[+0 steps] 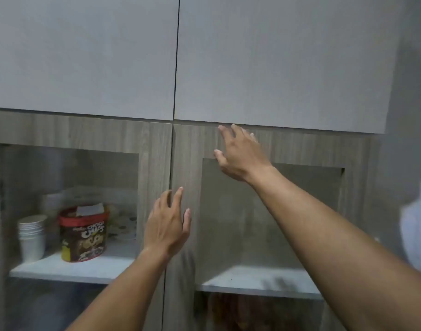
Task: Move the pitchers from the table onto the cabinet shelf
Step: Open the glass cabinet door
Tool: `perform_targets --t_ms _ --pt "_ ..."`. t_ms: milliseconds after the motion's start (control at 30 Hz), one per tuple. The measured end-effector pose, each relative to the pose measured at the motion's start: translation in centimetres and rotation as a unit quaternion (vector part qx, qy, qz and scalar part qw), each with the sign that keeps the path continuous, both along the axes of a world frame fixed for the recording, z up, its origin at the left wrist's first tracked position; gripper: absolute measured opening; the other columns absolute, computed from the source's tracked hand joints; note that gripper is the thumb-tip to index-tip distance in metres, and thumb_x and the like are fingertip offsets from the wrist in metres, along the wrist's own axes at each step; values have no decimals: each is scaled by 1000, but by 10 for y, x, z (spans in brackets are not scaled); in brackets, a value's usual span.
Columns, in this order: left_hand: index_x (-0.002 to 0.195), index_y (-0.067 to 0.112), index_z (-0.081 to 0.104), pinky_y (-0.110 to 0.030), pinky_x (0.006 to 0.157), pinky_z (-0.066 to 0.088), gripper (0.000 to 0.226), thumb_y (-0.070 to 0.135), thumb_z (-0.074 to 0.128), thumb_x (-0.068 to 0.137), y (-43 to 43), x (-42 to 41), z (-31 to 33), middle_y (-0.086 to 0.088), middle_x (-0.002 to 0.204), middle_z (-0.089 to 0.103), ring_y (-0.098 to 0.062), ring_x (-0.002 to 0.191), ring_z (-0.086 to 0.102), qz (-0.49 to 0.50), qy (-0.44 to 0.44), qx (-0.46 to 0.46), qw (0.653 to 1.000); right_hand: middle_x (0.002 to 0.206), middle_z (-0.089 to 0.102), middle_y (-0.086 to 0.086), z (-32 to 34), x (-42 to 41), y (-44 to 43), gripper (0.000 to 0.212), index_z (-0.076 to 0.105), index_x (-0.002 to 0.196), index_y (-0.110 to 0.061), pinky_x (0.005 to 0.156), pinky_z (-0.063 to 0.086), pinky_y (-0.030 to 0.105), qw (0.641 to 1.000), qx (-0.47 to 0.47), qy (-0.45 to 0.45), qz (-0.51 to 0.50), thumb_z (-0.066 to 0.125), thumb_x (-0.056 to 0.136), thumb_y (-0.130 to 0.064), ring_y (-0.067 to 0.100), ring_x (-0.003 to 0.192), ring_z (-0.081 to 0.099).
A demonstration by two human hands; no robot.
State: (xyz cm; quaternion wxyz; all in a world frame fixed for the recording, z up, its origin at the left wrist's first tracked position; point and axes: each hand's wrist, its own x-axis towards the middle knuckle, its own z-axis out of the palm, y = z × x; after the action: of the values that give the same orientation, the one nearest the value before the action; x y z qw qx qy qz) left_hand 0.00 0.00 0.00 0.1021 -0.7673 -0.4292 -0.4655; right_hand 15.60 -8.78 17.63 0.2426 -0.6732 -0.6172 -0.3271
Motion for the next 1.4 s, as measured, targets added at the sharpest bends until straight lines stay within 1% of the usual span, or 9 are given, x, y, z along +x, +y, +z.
perform_targets --t_ms 100,333,500,733,833,967,1100,1233,1400 --pt "145 20 37 -32 75 52 53 43 43 97 13 5 -12 -6 122 49 -18 98 52 -11 -24 -31 999 149 42 21 11 -7 32 63 33 153 -13 118 25 57 999 -9 -34 18 48 97 -39 37 143 35" --pt "138 25 38 -27 76 51 45 41 45 96 33 28 -36 0 122 46 -11 97 48 6 -52 -71 996 142 46 20 17 -8 75 57 41 146 -13 112 33 58 996 -37 -82 -1 50 95 -37 38 135 40" --pt "134 21 42 -32 70 54 47 34 57 91 43 39 -41 -4 118 46 -15 92 51 41 -111 -67 991 142 44 19 19 -11 84 61 39 147 -10 103 36 58 996 -11 -92 -17 51 90 -30 40 129 43" --pt "134 16 43 -32 75 44 50 27 63 89 33 49 -36 -8 123 47 -21 103 50 24 -267 -92 959 136 42 17 34 -24 72 50 48 133 -6 100 34 57 997 -47 -53 -23 48 87 -25 37 124 40" --pt "142 18 35 -43 92 49 57 37 57 93 23 36 -34 -9 133 48 -28 118 51 -9 -292 -161 943 136 42 17 38 -29 57 49 48 132 -7 102 33 58 998 -51 -42 -15 47 86 -24 37 126 39" --pt "149 11 34 -44 107 41 69 50 51 94 4 15 -35 -12 146 47 -31 131 47 -29 -263 -218 939 136 42 16 35 -37 34 47 46 132 -9 101 33 58 998 -46 -30 -6 46 88 -27 36 126 39" --pt "127 19 50 -47 87 55 68 70 43 82 -28 -11 -38 -6 118 63 -25 105 62 -51 -249 -219 942 140 40 15 32 -51 -2 53 43 138 -13 102 33 59 999 -40 -16 -3 48 93 -41 35 130 38" --pt "110 23 55 -37 75 56 40 56 53 88 -83 -37 -40 2 99 66 -18 88 63 -71 -223 -175 956 150 34 13 22 -68 -58 71 32 150 -17 110 30 63 999 -47 11 -9 49 94 -56 35 140 32" --pt "103 20 58 -36 71 56 29 45 62 89 -147 -58 -41 0 92 70 -22 83 66 -111 -194 -142 964 168 14 9 10 -81 -139 81 7 161 -26 118 12 69 994 -84 53 -33 43 97 -59 32 154 9"
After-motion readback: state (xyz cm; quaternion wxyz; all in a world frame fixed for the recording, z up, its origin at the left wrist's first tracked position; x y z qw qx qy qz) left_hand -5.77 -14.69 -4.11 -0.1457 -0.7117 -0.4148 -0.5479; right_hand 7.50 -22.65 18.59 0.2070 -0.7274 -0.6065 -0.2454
